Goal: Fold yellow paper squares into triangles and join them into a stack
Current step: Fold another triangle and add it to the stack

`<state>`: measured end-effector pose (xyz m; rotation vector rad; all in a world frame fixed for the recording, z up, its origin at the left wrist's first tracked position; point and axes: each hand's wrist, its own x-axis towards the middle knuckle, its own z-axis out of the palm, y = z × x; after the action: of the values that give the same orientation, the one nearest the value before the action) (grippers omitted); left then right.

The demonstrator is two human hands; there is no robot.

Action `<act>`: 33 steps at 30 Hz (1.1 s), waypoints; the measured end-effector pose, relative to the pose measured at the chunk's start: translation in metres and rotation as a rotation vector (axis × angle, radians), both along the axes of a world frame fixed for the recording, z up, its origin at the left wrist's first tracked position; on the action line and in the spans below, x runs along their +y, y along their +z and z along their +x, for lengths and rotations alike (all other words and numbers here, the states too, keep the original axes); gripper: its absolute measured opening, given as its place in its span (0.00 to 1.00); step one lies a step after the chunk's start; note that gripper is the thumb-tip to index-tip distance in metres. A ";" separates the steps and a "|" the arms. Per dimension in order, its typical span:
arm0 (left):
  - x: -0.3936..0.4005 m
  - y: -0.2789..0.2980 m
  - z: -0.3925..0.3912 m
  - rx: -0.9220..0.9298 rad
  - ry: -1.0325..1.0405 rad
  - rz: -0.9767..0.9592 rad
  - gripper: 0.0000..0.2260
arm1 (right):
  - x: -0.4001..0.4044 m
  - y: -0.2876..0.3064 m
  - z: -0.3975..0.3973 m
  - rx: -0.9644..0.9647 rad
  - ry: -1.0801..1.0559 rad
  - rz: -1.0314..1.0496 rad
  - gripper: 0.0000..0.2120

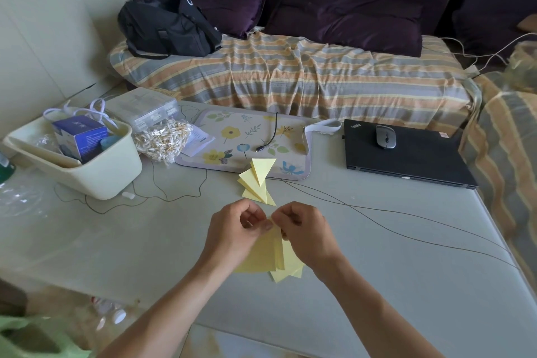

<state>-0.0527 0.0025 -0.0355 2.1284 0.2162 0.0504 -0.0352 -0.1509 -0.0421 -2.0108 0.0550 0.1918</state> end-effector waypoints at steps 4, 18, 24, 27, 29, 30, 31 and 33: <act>-0.004 0.002 -0.003 0.010 -0.080 0.010 0.10 | 0.002 -0.001 0.002 0.012 -0.007 0.013 0.08; 0.000 0.007 -0.003 0.165 0.042 -0.085 0.05 | 0.002 -0.004 -0.001 -0.146 0.034 -0.075 0.04; -0.002 0.011 -0.005 0.209 0.019 -0.161 0.07 | 0.001 -0.004 -0.002 -0.190 0.056 -0.091 0.04; -0.002 0.012 -0.005 0.182 0.015 -0.098 0.06 | 0.002 -0.004 -0.003 -0.197 0.075 -0.064 0.03; -0.002 0.012 -0.005 0.182 0.005 -0.084 0.06 | 0.002 -0.005 -0.003 -0.206 0.081 -0.047 0.03; -0.002 0.012 -0.005 0.187 0.001 -0.088 0.06 | 0.002 -0.005 -0.002 -0.212 0.081 -0.051 0.03; -0.003 0.011 -0.005 0.194 -0.002 -0.101 0.06 | 0.002 -0.005 -0.002 -0.221 0.079 -0.061 0.03; -0.003 0.011 -0.004 0.215 -0.003 -0.154 0.07 | 0.001 -0.005 -0.002 -0.254 0.070 -0.077 0.04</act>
<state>-0.0571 -0.0003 -0.0246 1.9795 0.3329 -0.1918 -0.0375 -0.1496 -0.0471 -2.1003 -0.1710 -0.0230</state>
